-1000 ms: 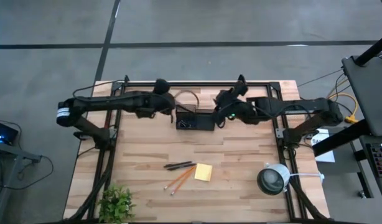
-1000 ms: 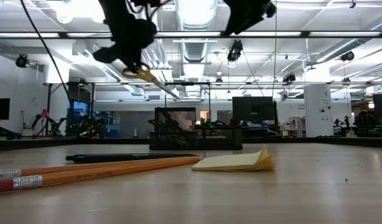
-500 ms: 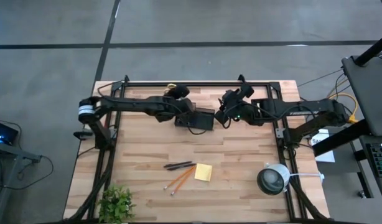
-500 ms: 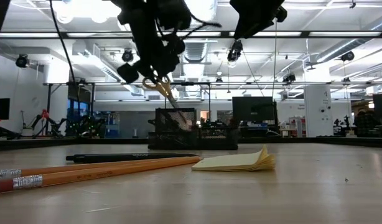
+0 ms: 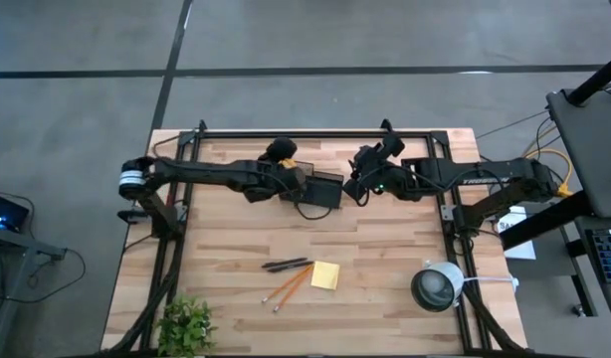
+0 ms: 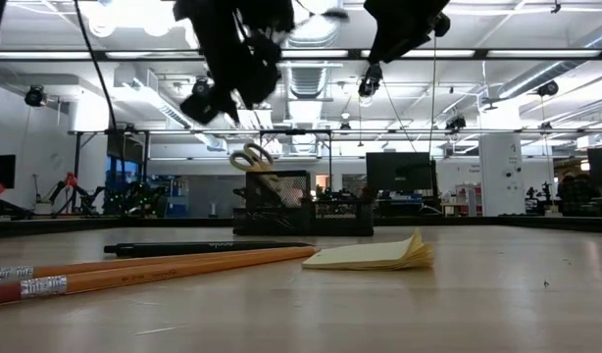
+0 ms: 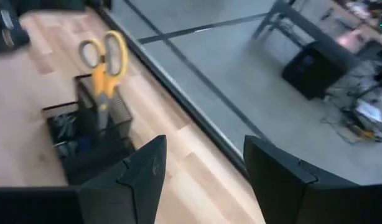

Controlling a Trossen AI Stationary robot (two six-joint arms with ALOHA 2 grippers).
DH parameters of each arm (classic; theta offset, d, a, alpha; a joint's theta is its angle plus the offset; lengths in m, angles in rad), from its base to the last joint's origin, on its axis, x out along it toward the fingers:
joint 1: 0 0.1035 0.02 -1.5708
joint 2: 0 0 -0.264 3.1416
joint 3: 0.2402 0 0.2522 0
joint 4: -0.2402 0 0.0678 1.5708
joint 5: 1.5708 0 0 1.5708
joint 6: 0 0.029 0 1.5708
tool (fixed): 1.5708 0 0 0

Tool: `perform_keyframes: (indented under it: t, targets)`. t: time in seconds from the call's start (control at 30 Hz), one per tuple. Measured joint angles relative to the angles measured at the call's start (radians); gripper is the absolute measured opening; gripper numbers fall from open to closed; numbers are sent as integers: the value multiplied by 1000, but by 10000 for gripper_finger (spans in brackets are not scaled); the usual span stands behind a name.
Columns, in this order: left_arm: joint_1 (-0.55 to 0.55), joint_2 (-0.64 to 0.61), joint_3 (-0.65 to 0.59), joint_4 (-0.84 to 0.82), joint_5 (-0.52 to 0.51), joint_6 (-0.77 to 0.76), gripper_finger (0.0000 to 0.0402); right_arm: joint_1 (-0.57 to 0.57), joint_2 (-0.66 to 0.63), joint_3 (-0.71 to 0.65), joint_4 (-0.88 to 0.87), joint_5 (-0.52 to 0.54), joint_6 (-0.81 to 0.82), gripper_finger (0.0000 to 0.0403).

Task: Pick and place office supplies into organizer
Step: Put the top black pen into the black organizer bin

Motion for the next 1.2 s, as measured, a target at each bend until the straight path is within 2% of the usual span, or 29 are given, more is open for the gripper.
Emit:
perform_keyframes:
  t: [0.1,0.17,0.23,0.33,0.4,0.43,0.57,0.77,0.93,1.07,1.2]
  targets:
    - [-35,-65,0,-79,11,-215,136,0,0,-12,-6,-158,-41,201]
    - [-57,-106,0,-150,73,-419,136,0,8,-28,-3,-278,-50,201]
    - [-77,-147,0,-247,227,-658,136,0,28,-44,-2,-388,-52,201]
    - [-99,-210,-19,-291,612,-1013,136,3,83,-56,18,-539,-50,201]
    - [-126,-253,-65,-230,823,-1132,136,12,134,-56,63,-617,-40,201]
    - [-151,-276,-95,-181,864,-1162,136,19,162,-56,89,-646,-30,201]
    - [-266,-338,-220,-51,864,-1250,136,61,294,-11,194,-721,-24,201]
    - [-413,-371,-370,-20,856,-1484,136,135,472,121,157,-729,-61,201]
    - [-525,-378,-434,17,839,-1650,136,188,570,182,110,-733,-82,201]
    - [-587,-378,-467,82,792,-1719,136,199,649,213,88,-793,-47,201]
    - [-607,-378,-507,158,768,-1722,136,200,720,254,89,-842,5,201]
